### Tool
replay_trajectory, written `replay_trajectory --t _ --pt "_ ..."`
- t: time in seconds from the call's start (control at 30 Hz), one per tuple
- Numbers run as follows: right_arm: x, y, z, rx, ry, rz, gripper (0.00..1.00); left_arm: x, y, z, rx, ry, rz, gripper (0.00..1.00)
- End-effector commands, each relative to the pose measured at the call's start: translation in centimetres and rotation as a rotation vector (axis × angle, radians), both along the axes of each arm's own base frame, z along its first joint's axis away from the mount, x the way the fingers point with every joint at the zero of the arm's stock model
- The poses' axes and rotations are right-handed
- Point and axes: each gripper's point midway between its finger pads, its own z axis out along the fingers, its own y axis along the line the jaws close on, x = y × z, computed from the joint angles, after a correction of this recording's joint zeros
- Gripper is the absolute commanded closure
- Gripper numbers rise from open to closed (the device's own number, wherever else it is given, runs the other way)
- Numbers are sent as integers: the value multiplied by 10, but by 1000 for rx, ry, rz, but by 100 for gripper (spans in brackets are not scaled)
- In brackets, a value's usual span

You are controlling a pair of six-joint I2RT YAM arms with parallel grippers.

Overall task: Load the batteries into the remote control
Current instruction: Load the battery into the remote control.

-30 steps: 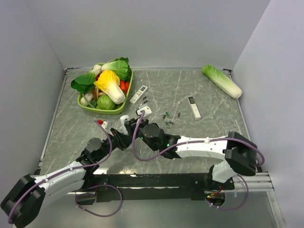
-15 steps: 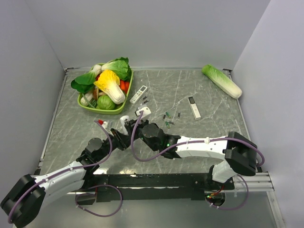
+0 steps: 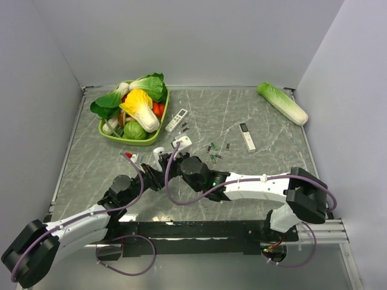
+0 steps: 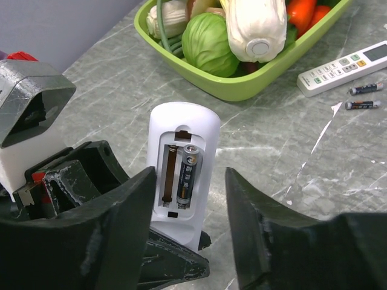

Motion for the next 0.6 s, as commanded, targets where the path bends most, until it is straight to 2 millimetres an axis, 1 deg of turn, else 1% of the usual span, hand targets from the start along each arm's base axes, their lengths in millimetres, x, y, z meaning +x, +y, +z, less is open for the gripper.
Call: replay_trajectory --t 0.0,0.17,0.23,0.33,0.37,0.43,0.47,0.5,0.53,0.57 --pt "-2 5 45 86 -48 36 36 3 -5 24 -65 -51 -3 99" --pt "-8 3 54 83 -62 72 26 3 -6 25 -64 -45 -11 99" --pt "-11 1 62 69 -81 109 25 3 -7 24 -62 -40 -12 99" --pt "-15 -7 79 43 -132 158 21 2 -7 22 -59 -39 -15 99" --pt "-21 -9 89 49 -152 202 20 2 -7 22 -60 -38 -20 99" --pt "-25 -13 90 2 -181 274 20 0 -9 24 -61 -43 -35 99" --pt "-32 -15 97 11 -193 358 20 0 -10 25 -59 -48 -43 99" --pt "-34 -18 98 1 -205 392 20 -2 -13 27 -56 -56 -60 99" --pt "-37 -22 93 -30 -235 441 20 -3 -14 28 -55 -59 -69 99" --pt "-36 -29 99 -24 -260 461 20 -3 -14 29 -56 -65 -77 99"
